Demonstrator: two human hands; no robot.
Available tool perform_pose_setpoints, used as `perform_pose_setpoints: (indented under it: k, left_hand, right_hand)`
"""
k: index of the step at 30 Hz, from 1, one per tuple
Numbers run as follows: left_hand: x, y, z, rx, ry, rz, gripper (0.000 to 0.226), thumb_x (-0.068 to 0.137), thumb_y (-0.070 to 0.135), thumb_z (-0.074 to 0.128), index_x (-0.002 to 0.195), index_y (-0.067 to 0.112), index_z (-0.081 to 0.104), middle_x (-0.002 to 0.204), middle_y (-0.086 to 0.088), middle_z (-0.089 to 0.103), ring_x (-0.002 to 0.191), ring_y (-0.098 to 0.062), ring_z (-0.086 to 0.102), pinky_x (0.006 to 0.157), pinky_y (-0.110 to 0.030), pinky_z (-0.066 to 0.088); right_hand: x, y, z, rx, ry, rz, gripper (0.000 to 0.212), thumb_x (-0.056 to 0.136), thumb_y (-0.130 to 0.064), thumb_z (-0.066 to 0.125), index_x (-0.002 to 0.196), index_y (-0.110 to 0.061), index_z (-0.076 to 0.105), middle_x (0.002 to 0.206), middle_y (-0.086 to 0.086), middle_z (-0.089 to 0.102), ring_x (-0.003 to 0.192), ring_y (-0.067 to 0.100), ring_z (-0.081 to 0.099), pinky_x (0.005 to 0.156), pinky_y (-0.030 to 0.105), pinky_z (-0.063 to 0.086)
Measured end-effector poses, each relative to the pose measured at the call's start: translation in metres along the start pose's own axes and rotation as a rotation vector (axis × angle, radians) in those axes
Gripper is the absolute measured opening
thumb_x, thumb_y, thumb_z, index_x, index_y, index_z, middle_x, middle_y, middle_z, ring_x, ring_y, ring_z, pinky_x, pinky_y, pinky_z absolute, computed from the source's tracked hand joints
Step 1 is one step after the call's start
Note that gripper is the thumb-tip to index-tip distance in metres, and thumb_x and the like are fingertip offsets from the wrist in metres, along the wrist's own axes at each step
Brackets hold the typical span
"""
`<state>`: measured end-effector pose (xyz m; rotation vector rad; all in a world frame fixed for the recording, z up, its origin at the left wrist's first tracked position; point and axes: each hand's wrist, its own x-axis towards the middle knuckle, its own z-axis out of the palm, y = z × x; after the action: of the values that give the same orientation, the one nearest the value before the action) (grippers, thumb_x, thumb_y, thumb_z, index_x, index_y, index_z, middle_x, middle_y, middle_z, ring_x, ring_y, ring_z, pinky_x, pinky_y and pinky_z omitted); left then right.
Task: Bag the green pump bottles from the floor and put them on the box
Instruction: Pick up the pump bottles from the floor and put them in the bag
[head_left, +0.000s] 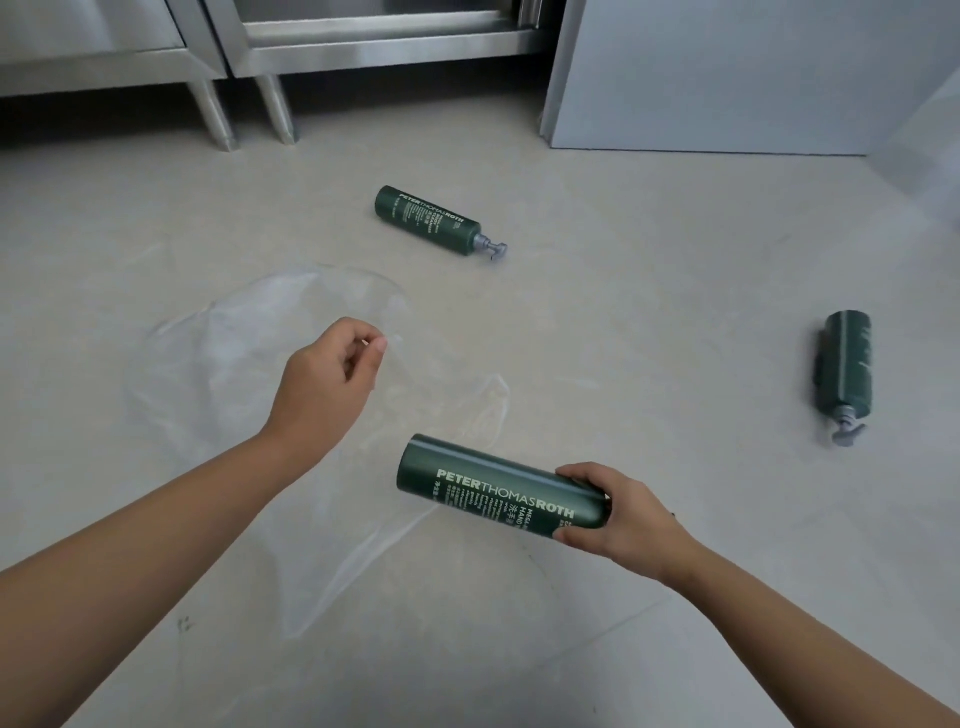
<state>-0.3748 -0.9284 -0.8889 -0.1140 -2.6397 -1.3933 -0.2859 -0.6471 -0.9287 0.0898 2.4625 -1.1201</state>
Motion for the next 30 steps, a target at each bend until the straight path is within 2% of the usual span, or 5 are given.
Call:
perform_pose_setpoints:
  k: [5,9,13,16,30]
  left_hand:
    - [-0.001,0.010,-0.010,-0.044,0.040,0.007,0.014,0.092,0.020,0.051,0.079,0.026,0.053,0.065,-0.018,0.058,0.055,-0.013,0.050,0.057,-0.025,0.041]
    - [-0.003,0.017,-0.020,-0.129,0.083,-0.013,0.018,0.091,0.018,0.052,0.078,0.031,0.053,0.059,-0.010,0.056,0.051,-0.007,0.050,0.058,-0.034,0.045]
    - [-0.008,0.031,-0.028,-0.318,0.086,-0.035,0.010,0.086,0.024,0.055,0.077,0.028,0.056,0.052,0.005,0.052,0.044,-0.009,0.046,0.050,-0.026,0.039]
    - [-0.016,0.047,-0.035,-0.442,0.064,-0.022,0.006,0.082,0.025,0.054,0.077,0.023,0.057,0.050,0.004,0.052,0.039,-0.009,0.043,0.043,-0.020,0.036]
    - [-0.033,0.054,-0.046,-0.555,-0.013,-0.033,0.007,0.086,0.015,0.053,0.080,0.016,0.056,0.050,0.004,0.050,0.036,-0.010,0.037,0.038,-0.021,0.034]
  right_hand:
    - [0.022,-0.021,0.023,0.040,0.021,-0.046,0.053,0.070,-0.018,0.076,0.118,-0.024,0.053,0.106,-0.008,0.060,0.085,-0.008,0.053,0.062,-0.006,0.034]
    - [0.044,-0.038,0.051,0.144,0.018,-0.058,0.053,0.068,-0.020,0.077,0.115,-0.027,0.054,0.106,-0.005,0.062,0.091,0.006,0.060,0.066,0.001,0.042]
    - [0.061,-0.056,0.072,0.215,0.025,-0.071,0.049,0.069,-0.020,0.076,0.112,-0.026,0.054,0.098,-0.008,0.063,0.087,0.011,0.062,0.073,0.016,0.047]
    - [0.074,-0.067,0.085,0.237,0.037,-0.070,0.051,0.070,-0.020,0.076,0.116,-0.020,0.054,0.097,-0.007,0.062,0.088,0.013,0.062,0.077,0.024,0.050]
    - [0.106,-0.064,0.130,0.154,-0.042,0.013,0.056,0.075,-0.020,0.072,0.125,-0.013,0.048,0.111,0.004,0.060,0.092,0.016,0.055,0.078,0.024,0.043]
